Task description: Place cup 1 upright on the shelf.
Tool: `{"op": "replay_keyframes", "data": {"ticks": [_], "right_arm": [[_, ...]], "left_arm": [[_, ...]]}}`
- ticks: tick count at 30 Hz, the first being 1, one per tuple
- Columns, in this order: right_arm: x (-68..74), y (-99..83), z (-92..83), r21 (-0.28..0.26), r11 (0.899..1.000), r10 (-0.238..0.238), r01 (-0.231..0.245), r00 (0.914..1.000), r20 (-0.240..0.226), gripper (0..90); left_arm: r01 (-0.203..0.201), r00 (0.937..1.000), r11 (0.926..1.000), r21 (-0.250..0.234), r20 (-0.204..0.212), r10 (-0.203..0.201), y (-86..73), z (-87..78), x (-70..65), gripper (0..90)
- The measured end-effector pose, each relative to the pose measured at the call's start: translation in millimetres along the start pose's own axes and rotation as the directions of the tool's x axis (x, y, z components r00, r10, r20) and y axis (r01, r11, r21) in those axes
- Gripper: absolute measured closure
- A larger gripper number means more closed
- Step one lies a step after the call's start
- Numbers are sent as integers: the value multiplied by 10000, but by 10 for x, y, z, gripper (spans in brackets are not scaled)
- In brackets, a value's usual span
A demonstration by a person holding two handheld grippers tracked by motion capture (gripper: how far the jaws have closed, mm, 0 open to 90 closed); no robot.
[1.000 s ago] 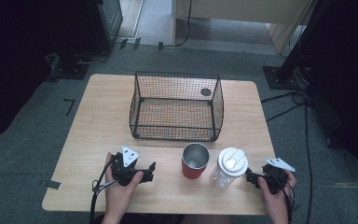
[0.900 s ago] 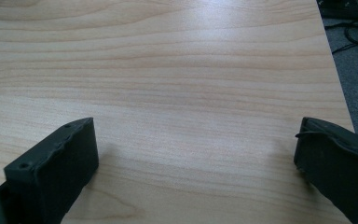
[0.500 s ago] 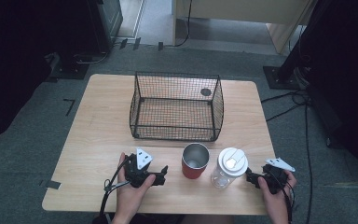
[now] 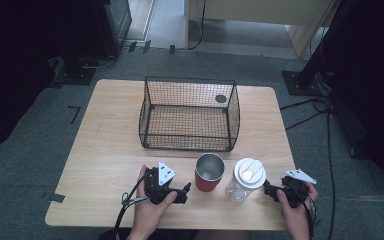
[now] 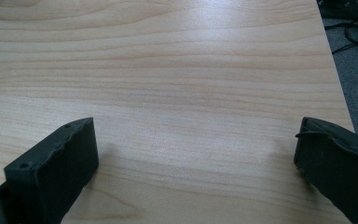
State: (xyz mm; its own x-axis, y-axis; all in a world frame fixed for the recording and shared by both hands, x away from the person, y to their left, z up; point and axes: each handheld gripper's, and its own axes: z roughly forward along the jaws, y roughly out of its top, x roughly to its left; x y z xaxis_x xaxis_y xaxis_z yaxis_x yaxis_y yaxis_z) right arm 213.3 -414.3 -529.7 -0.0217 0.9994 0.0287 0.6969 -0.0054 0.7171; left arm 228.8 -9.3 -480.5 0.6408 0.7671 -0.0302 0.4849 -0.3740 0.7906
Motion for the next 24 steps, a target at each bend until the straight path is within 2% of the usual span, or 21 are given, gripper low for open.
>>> {"op": "replay_keyframes", "data": {"ticks": [5, 17, 20, 24], "right_arm": [[-2, 0, 1, -17, 10000, -28, 28, 10000, -2, 0], [-1, 0, 1, -15, 10000, -20, 20, 10000, -2, 0], [-1, 0, 1, -14, 10000, -21, 21, 10000, -2, 0], [-2, 0, 1, -17, 10000, -25, 25, 10000, -2, 0]], "left_arm": [[-175, 9994, 9998, 9, 308, 175, 17, 54, -94, 0], [-429, 9962, 9991, -19, 761, 429, 48, 151, -252, 0], [-385, 9947, 9988, -290, 939, 411, 67, 187, -301, 0], [-400, 9929, 9988, -281, 1106, 428, 89, 223, -335, 0]]}}
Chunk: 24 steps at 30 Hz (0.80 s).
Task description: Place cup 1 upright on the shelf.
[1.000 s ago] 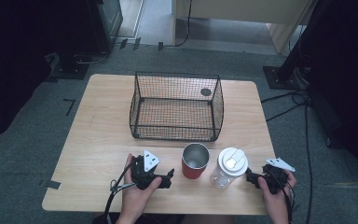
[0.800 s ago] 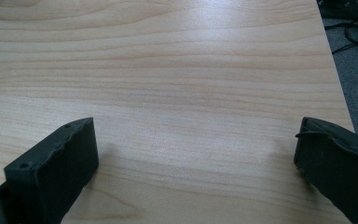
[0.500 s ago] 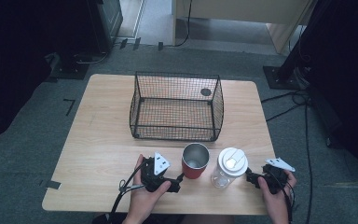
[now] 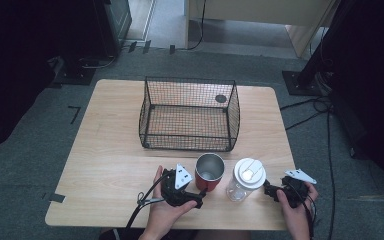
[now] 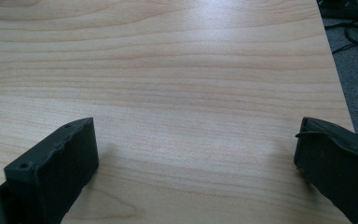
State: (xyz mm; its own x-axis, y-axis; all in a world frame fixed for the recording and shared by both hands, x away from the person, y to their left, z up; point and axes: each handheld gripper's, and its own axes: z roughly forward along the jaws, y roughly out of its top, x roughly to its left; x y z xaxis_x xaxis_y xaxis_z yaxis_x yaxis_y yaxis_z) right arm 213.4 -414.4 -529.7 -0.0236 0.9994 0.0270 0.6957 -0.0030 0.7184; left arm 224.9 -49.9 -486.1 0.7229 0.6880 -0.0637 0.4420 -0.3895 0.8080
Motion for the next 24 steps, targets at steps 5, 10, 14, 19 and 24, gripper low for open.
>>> {"op": "replay_keyframes", "data": {"ticks": [5, 10, 14, 19, 24], "right_arm": [[1, 0, -1, 11, 10000, 19, -19, 10000, 3, 0], [0, 0, 0, 0, 10000, 4, -4, 10000, -1, 0], [1, 0, 0, 9, 10000, 21, -21, 10000, 2, 0], [0, 0, 0, 2, 10000, 4, -4, 10000, 0, 0], [1, 0, -1, 13, 10000, 18, -18, 10000, 2, 0]], "left_arm": [[59, 9998, 9998, -171, 207, -55, 51, 57, -57, 0], [173, 9992, 9988, -451, 367, -156, 103, 74, -72, 0], [157, 9985, 9978, -641, 541, -122, 147, 113, -81, 0], [65, 9969, 9973, -735, 783, -7, 185, 168, -114, 1], [-191, 9958, 9972, -719, 879, 254, 239, 238, -129, 66]]}}
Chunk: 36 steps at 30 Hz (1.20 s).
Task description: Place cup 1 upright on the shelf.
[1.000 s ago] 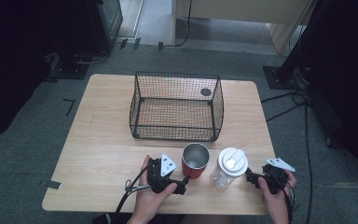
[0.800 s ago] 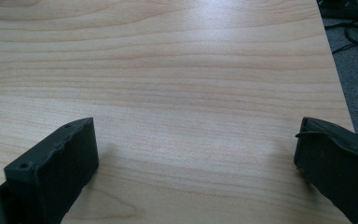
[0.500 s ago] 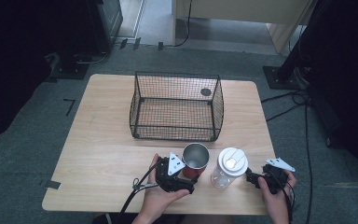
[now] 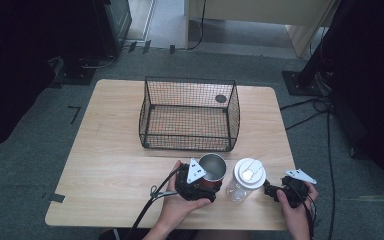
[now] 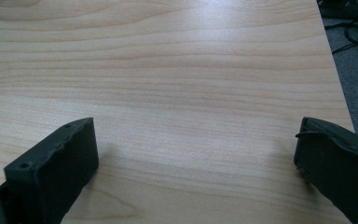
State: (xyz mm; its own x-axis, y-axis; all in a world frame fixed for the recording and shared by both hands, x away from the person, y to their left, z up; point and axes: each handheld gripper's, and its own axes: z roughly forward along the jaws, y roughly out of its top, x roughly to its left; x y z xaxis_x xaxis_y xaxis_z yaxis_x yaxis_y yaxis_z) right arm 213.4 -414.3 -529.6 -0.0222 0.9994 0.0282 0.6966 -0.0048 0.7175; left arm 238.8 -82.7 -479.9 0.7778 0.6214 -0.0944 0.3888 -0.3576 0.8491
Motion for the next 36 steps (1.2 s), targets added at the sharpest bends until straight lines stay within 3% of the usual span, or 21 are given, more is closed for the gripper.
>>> {"op": "replay_keyframes", "data": {"ticks": [10, 16, 23, 31, 34, 36], "right_arm": [[-1, 0, 1, -10, 10000, -15, 15, 10000, -1, 0], [-1, 0, 1, -8, 10000, -16, 16, 10000, -3, 0], [-1, 0, 1, -11, 10000, -17, 17, 10000, -3, 0], [0, 1, 1, -15, 10000, -9, 9, 10000, -3, 0], [-1, 0, 1, -10, 10000, -14, 14, 10000, -5, 0], [0, 0, 1, -12, 10000, -5, 4, 10000, -4, 0]], "left_arm": [[196, 9996, 9998, 46, 222, -197, 30, 111, 51, 61], [-114, 9999, 9999, 70, 60, 113, 44, 103, 49, 74], [-184, 9998, 9998, 33, -31, 184, 38, 49, 79, 77], [-16, 9994, 9972, -749, -359, -11, 79, -144, 161, 78], [-23, 9981, 9907, -1358, -619, -61, 131, -272, 214, 79], [8, 9980, 9887, -1501, -621, -103, 146, -304, 232, 79]]}}
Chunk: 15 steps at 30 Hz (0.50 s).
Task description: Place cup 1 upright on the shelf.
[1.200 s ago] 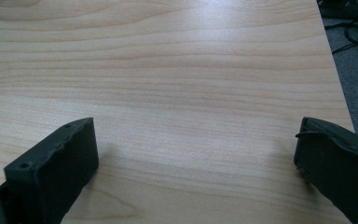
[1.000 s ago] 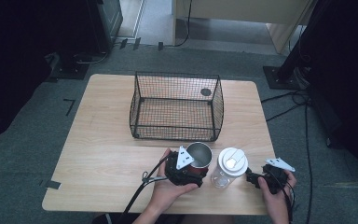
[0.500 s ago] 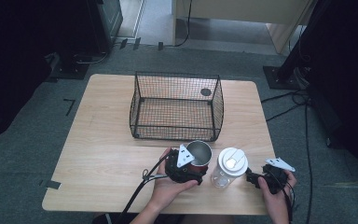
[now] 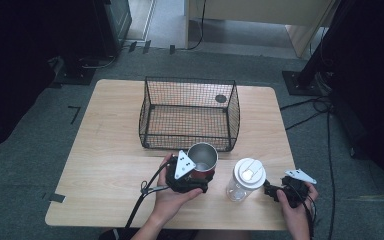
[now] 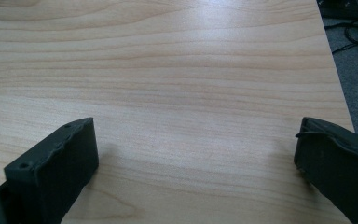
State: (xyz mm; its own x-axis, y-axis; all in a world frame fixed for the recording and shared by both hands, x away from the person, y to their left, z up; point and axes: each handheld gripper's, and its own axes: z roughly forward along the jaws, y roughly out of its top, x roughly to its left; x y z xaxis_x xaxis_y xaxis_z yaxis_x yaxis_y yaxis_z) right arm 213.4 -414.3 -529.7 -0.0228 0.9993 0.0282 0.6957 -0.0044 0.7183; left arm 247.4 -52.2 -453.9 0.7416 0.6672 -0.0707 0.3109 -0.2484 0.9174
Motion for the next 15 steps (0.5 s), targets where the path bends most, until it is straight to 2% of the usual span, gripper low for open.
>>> {"op": "replay_keyframes", "data": {"ticks": [2, 3, 6, 10, 11, 13, 15], "right_arm": [[-1, 0, 0, 3, 10000, -8, 8, 10000, 0, 0], [-1, 0, 0, 4, 10000, -12, 12, 10000, 0, 0], [-1, 0, 0, 1, 10000, -12, 12, 10000, 2, 0], [0, 0, 0, 3, 10000, -6, 6, 10000, 1, 0], [0, 0, 0, 3, 10000, -6, 6, 10000, 1, 0], [0, 0, 0, -2, 10000, -8, 8, 10000, 3, 0], [-1, 0, 0, -1, 10000, -18, 18, 10000, 3, 0]], "left_arm": [[91, 9999, 9996, -258, -108, -94, 37, -50, 32, 79], [93, 9995, 9987, -497, -298, -108, 71, -94, 61, 79], [118, 9989, 9969, -780, -432, -152, 98, -125, 90, 79], [28, 9973, 9893, -1461, -721, -135, 131, -173, 152, 80], [28, 9973, 9893, -1461, -721, -135, 131, -173, 152, 80], [-100, 9963, 9833, -1816, -857, -57, 148, -190, 187, 80], [-176, 9956, 9804, -1961, -935, -9, 165, -206, 201, 80]]}}
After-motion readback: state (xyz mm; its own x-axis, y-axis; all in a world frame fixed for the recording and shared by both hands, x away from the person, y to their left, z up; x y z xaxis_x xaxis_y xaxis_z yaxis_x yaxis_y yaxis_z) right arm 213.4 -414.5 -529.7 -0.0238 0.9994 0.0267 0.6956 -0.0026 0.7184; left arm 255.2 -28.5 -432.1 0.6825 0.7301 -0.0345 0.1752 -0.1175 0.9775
